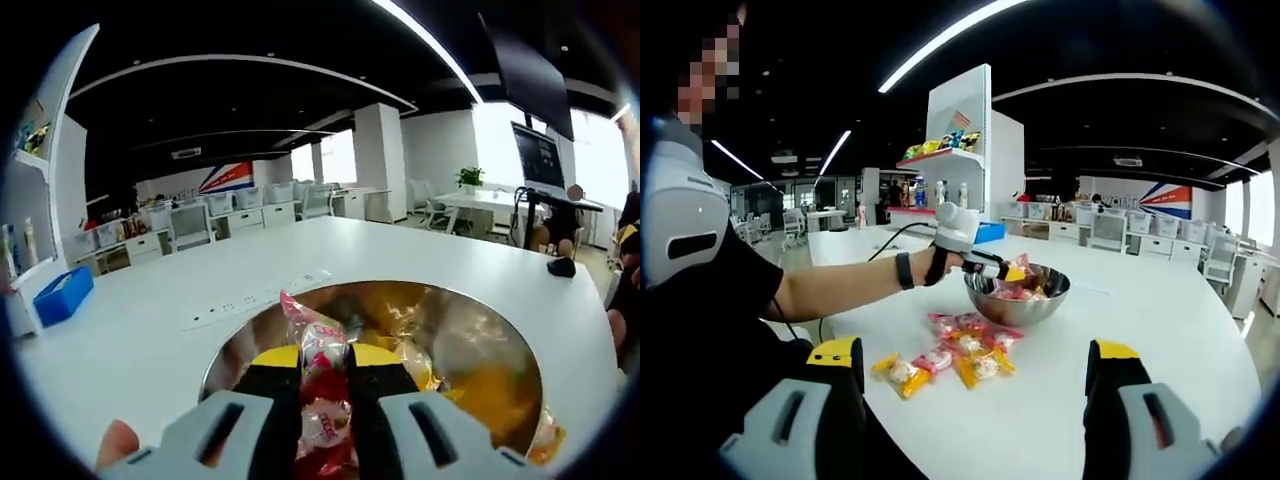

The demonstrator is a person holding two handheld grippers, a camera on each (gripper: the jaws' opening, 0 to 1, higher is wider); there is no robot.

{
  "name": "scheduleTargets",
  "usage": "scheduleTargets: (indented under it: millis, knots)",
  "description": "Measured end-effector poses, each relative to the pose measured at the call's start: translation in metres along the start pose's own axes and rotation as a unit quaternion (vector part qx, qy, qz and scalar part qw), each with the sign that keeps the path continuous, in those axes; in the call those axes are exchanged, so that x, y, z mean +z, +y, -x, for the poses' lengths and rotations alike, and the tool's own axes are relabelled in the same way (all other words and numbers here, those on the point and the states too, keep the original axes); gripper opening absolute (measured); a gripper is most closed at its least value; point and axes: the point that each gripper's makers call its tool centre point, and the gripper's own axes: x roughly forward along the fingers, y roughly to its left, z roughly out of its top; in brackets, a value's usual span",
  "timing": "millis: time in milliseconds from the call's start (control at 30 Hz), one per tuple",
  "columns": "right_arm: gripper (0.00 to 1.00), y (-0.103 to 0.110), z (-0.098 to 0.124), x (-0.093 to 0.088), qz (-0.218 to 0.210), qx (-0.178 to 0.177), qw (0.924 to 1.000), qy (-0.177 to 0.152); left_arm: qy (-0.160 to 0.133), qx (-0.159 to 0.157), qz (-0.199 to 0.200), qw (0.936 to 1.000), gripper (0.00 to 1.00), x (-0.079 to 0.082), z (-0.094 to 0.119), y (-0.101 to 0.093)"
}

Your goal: Pick up the marshmallows scattered on the table and place them into the bowl on the table

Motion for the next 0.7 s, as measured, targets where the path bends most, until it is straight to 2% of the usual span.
scheduleTargets:
  millis: [500, 700]
  knots:
    - [0.87, 0.0002, 0.0007, 0.001, 0.0, 0.0, 1.0, -0.003, 0.004, -0.002, -0.003, 1.0, 0.2, -0.0022, 0.0017, -0.0061]
    - [0.87, 0.0002, 0.0007, 0.0002, 0.0, 0.001, 1.0, -0.001, -0.003, -0.006, -0.006, 1.0, 0.32, -0.0014, 0.0025, -0.007]
